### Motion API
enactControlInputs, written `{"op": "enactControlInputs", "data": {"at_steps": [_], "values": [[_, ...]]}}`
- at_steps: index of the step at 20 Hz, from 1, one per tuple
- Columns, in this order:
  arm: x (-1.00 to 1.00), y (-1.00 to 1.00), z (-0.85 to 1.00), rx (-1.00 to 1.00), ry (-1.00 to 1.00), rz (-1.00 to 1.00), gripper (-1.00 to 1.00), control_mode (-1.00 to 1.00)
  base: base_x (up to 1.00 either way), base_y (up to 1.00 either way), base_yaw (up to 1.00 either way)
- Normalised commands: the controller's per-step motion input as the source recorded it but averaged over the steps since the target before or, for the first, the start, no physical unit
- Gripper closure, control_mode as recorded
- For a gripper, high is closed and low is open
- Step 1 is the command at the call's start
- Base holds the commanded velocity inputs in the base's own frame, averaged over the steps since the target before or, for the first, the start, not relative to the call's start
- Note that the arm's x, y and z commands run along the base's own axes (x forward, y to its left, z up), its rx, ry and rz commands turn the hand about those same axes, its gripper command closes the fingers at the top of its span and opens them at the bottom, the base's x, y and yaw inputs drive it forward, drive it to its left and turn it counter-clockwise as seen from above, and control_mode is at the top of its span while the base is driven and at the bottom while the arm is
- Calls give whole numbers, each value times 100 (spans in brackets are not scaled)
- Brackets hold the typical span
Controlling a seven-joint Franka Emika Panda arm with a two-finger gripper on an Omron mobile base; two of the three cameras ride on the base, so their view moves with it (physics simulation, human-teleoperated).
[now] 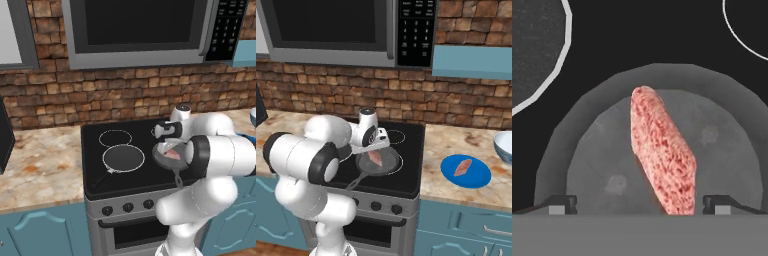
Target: Place one of the steaks on the plate and the other in the bowl. Then place the bowl in the fridge.
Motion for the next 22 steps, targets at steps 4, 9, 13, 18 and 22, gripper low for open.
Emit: {"op": "enactControlInputs", "data": {"at_steps": [4, 9, 13, 18, 22], "values": [[22, -2, -15, 0, 0, 3, -100, -100, 0, 0, 0], [24, -9, -16, 0, 0, 6, -100, -100, 0, 0, 0], [11, 2, -23, 0, 0, 6, -100, -100, 0, 0, 0], [-3, 9, -25, 0, 0, 1, -100, -100, 0, 0, 0], [0, -12, -29, 0, 0, 3, -100, -100, 0, 0, 0]]}}
